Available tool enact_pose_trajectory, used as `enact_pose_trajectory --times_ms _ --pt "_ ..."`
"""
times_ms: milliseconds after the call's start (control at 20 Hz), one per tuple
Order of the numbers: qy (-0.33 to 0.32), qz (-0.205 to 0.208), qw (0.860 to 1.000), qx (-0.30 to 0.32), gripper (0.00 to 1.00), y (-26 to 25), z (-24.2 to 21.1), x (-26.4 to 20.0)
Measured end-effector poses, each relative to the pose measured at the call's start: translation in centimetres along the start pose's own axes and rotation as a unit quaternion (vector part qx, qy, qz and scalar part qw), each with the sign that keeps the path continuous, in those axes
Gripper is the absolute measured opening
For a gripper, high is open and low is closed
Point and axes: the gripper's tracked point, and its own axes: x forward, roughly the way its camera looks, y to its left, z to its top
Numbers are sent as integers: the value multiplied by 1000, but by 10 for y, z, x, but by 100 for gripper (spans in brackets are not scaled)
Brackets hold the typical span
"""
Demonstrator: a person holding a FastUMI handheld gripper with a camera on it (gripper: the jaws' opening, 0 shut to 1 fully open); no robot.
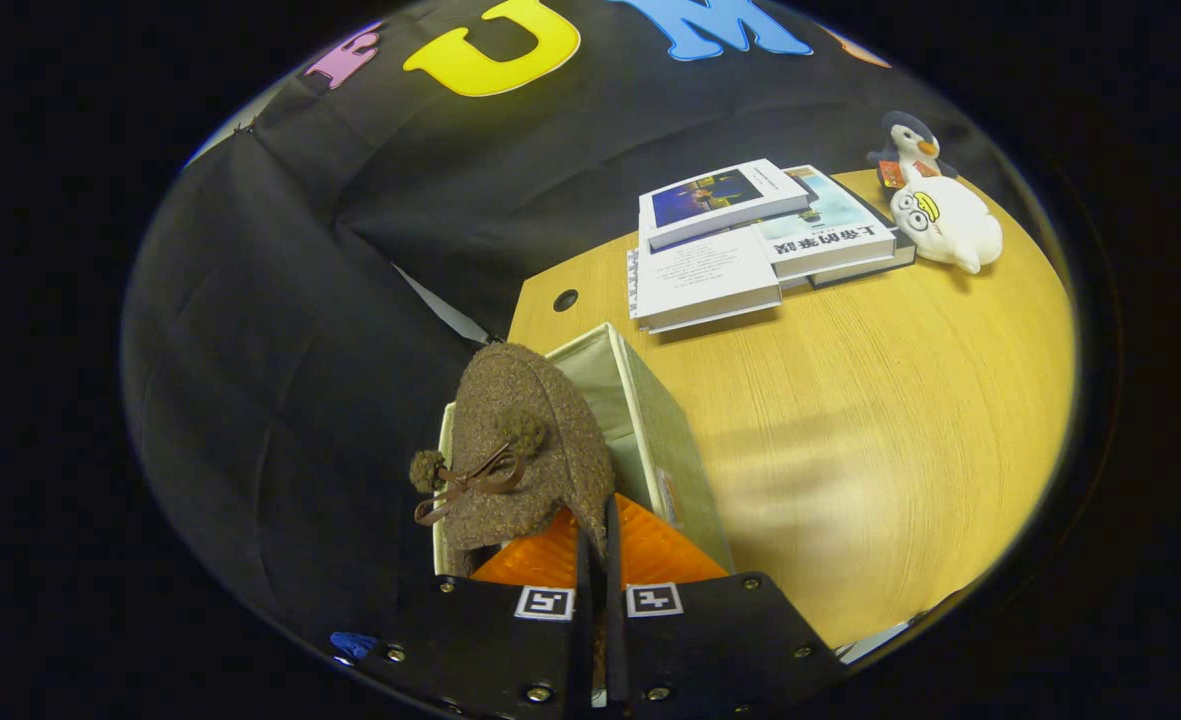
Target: Open the storage box then place both shoes into the box .Put the left shoe in first, then the right shoe, with the right side of both shoes facing outward in a uniform manner.
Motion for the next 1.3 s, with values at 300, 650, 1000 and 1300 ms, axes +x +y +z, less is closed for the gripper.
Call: enact_pose_trajectory --times_ms 300,650,1000,1300 --pt "-21 60 997 -48 83 18 12 -26" --pt "-119 73 978 -155 98 9 75 -87" --pt "-202 67 952 -218 98 -23 131 -150" --pt "-296 52 926 -230 98 -47 179 -205"
